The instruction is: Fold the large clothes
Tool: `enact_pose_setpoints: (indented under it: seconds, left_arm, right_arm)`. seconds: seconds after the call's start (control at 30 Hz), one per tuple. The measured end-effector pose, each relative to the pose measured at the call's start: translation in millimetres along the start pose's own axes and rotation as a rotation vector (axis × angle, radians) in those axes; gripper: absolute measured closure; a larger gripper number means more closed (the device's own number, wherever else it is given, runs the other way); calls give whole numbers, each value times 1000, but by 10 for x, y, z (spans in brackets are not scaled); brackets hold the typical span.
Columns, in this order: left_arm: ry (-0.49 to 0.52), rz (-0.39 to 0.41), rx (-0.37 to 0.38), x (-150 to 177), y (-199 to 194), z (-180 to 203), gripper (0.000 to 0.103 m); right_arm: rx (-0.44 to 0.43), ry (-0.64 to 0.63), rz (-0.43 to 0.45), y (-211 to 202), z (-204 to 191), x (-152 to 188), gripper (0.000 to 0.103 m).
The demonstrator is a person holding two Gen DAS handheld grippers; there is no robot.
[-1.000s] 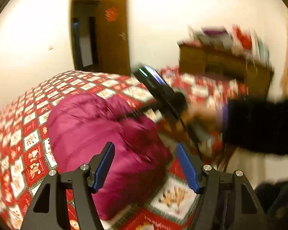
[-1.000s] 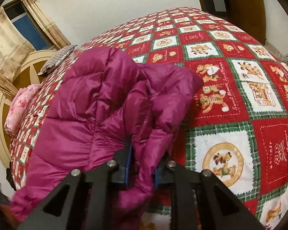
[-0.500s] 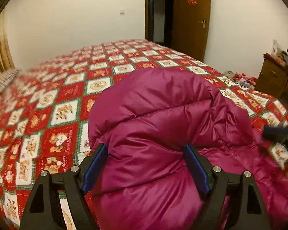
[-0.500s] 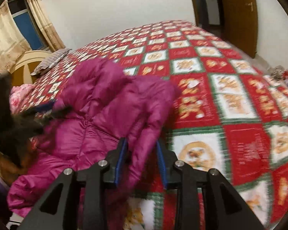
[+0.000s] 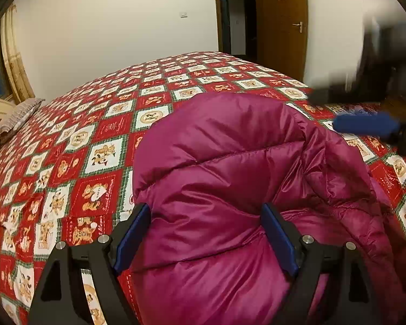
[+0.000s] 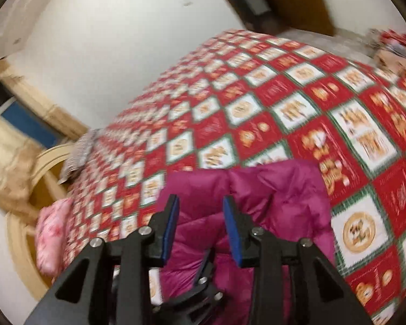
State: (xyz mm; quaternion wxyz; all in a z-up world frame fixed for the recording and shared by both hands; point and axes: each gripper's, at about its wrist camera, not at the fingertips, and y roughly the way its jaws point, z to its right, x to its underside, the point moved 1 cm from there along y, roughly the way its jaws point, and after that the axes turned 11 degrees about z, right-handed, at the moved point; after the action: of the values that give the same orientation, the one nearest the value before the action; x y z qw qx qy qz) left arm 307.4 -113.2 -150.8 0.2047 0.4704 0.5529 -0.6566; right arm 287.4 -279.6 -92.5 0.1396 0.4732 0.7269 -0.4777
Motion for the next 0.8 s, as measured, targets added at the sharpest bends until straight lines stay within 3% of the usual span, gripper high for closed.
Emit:
enact_pose_setpoints:
  seconds: [0.1, 0.27, 0.47, 0.57, 0.8]
  left_arm:
    - [-13, -7, 2, 0, 1, -28, 18]
    - [-14, -19, -23, -47, 2, -31, 17]
    - [10, -15, -96, -154, 32, -27, 17]
    - [19, -22, -120, -184, 77, -27, 17]
    - [26, -41, -134, -216, 165, 8, 17]
  right_arm:
    - [147, -108, 58, 85, 143, 97, 65]
    - [265, -195, 79, 197, 465, 216, 65]
    - [295, -320, 81, 366, 512, 361, 65]
    - [290, -319, 73, 409, 569, 390, 65]
    - [258, -270, 64, 479, 768, 474, 50]
